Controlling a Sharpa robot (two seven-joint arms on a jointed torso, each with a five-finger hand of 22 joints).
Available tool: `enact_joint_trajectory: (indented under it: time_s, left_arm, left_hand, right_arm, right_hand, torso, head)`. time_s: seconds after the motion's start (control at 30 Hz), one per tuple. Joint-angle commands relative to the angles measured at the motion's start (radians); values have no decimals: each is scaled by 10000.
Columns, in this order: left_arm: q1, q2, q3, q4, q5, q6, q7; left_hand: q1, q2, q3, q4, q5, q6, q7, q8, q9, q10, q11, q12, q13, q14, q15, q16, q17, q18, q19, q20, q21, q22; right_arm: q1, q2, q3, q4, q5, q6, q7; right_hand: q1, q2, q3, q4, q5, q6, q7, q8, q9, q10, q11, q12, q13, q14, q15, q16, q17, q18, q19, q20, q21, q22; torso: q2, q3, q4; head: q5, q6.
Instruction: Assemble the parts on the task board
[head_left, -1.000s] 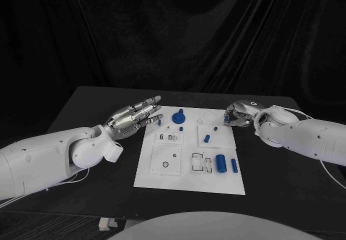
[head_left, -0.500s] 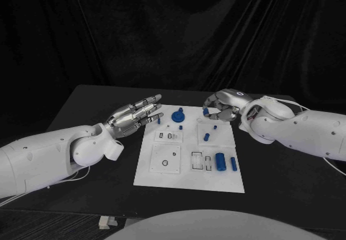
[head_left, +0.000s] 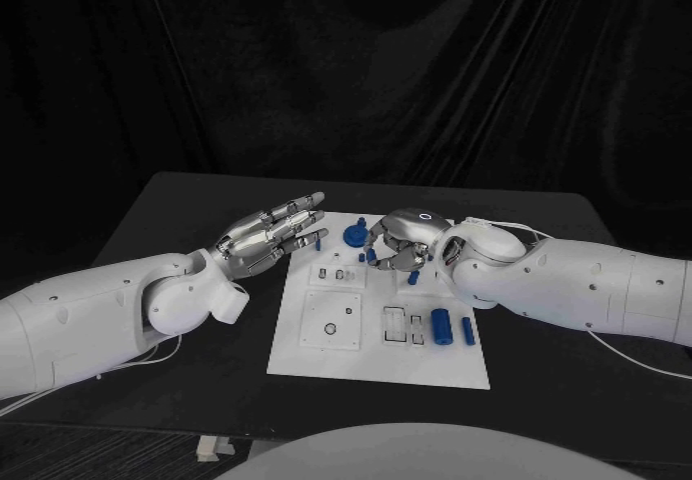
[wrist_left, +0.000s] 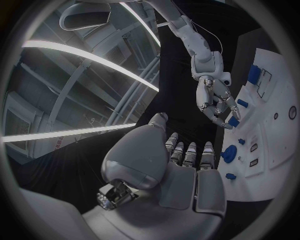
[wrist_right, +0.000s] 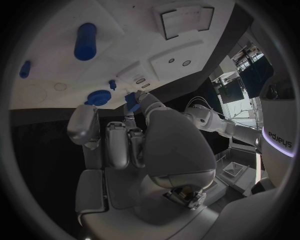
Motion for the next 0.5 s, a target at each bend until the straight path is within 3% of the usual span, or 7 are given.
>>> enact_joint_trajectory:
  time_s: [0.03, 0.37, 0.5]
  left_arm:
    - [-10, 24, 10, 22, 20, 65, 100]
    - [-10, 32, 10, 40, 20, 70, 97]
    - [-10, 22, 10, 48, 20, 64, 86]
  left_hand:
    - [93, 24, -9, -75, 67, -16, 36, 47, 15, 1, 74, 21, 4, -3, 70, -36, -12, 156, 31, 67, -34, -9]
    - [92, 24, -1, -89, 69, -10, 35, 50, 16, 2, 73, 22, 4, -3, 70, -36, -12, 157, 31, 68, -34, -9]
    - [92, 24, -1, -89, 69, -10, 35, 50, 16, 2, 73, 22, 4, -3, 70, -36, -12, 157, 31, 68, -34, -9]
  right_arm:
    - [-132, 263, 6, -262, -399, 342, -520]
    - [-288, 741, 7, -732, -434, 472, -628]
    - [-308, 848, 7, -809, -438, 562, -657]
  right_hand:
    - [-6, -101, -21, -61, -57, 8, -16, 193, 604, 1048, 84, 35, 2634, 745, 54, 6, 1369, 58, 60, -13, -68, 898]
    - [-48, -128, -33, -57, -104, -26, -3, 177, 608, 1048, 96, 35, 2634, 742, 63, -18, 1345, 65, 57, -7, -107, 889]
    - [-82, -133, -35, -48, -160, -60, 7, 159, 608, 1048, 106, 35, 2634, 741, 71, -25, 1337, 66, 63, 0, -115, 891]
  torso:
    - [-10, 11, 25]
    - [14, 14, 31]
    - [27, 4, 4]
  head:
    - [-2, -42]
    - [2, -63]
    - [29, -83]
